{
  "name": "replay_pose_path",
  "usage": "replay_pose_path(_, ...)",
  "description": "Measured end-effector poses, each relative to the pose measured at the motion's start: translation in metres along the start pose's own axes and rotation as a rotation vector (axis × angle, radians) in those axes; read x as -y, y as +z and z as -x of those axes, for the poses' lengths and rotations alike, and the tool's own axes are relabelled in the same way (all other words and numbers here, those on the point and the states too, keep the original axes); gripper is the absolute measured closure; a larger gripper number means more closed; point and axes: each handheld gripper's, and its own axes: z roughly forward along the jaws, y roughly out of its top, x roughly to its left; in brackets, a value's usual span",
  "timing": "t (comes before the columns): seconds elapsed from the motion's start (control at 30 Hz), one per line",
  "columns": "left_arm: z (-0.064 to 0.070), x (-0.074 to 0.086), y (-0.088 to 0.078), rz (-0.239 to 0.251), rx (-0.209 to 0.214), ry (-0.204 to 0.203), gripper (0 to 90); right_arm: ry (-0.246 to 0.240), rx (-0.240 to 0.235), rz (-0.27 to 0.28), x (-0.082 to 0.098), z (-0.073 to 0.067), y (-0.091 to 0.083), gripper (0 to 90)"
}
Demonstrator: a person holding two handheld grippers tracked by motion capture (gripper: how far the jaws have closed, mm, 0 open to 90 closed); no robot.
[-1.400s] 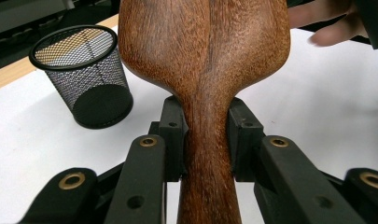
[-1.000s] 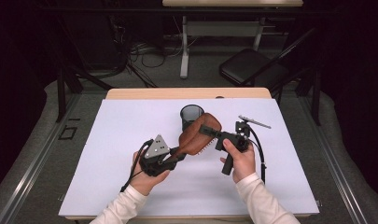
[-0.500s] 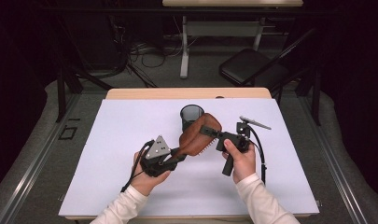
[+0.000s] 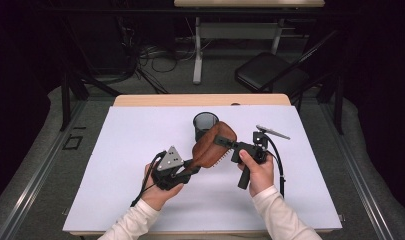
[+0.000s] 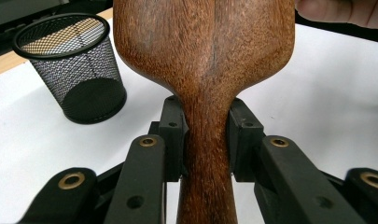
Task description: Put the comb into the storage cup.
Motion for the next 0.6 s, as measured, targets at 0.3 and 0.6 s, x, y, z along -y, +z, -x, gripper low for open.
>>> replay_pose_path(0.3, -0.0011, 0.0012, 0.0005, 0.01, 0.006, -0.017, 70.9, -0.004, 0.003, 0.007, 0.0007, -0.0017, 0.0, 50.7)
replay_pose_path(0.6, -0.0026, 0.0031, 0.0013, 0.018, 0.007, -0.039, 69.3, -0.018, 0.008, 0.009, 0.0014, -0.0036, 0.0005, 51.4)
